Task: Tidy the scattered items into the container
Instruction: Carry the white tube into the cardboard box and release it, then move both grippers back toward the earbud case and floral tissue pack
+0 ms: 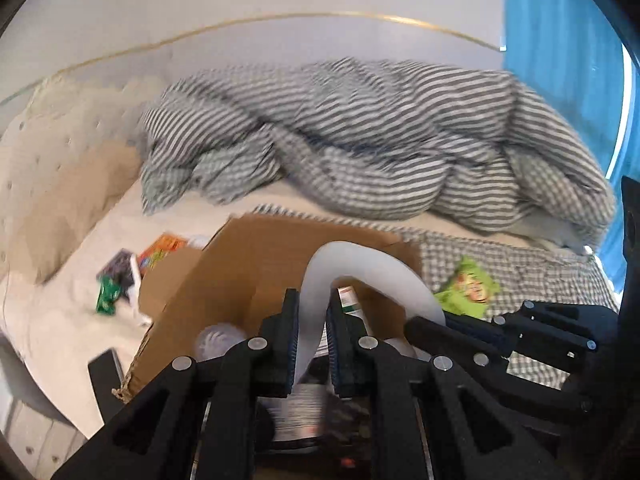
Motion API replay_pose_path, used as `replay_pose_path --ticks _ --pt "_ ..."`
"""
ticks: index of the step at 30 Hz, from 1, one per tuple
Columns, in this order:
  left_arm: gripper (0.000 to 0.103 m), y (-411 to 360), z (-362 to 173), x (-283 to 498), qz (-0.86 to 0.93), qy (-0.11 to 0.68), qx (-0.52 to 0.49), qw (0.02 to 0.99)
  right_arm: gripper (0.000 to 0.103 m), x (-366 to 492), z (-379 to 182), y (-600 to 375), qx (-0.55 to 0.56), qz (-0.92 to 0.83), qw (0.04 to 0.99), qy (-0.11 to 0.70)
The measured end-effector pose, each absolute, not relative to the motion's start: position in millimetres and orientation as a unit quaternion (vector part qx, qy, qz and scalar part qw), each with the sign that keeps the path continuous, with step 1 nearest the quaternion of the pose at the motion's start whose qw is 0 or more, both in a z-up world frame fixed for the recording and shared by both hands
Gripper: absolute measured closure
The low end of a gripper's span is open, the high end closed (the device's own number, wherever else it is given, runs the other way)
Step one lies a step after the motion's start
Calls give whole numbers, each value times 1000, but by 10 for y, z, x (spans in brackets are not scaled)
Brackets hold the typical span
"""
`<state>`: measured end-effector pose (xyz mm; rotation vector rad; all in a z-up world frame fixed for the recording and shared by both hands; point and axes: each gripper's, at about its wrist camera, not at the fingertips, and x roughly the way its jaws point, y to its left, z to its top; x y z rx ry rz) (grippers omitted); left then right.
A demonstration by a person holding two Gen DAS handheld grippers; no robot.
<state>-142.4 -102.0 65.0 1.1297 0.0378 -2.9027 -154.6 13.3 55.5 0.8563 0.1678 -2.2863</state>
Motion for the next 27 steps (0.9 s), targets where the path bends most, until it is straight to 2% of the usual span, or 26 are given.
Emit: replay_pose_path --ticks 3,4,5,7,8,9,11,17,21,27 --pt "89 -1208 414 -1500 -921 22 388 29 90 -1684 391 -92 353 -876 319 78" --pt "88 -1250 334 -1509 -918 26 395 33 74 -1688 362 -128 359 -877 309 82" --pt "84 -1266 278 -1525 -916 28 399 35 65 -1668 348 -141 365 -877 300 88" --pt "70 -1331 183 -1522 -912 39 406 35 43 -1642 320 -72 358 -882 292 98" --pt "49 -1363 147 -1512 -910 43 411 40 37 -1599 335 -4 347 -886 290 99" --pt "28 -1368 129 -1497 -909 43 413 50 26 -1562 356 79 340 -890 288 95" --pt "19 -1326 167 -1429 -914 39 400 56 23 -1533 419 216 333 -895 286 80" --pt "12 -1039 512 -1276 -933 12 357 39 23 -1320 718 762 301 -914 271 26" --pt "4 -656 740 -1114 -948 -1 318 -11 17 -1183 883 1260 277 -929 246 7" --pt "2 177 651 -892 -941 -35 312 -129 17 -921 796 2049 280 -947 156 18"
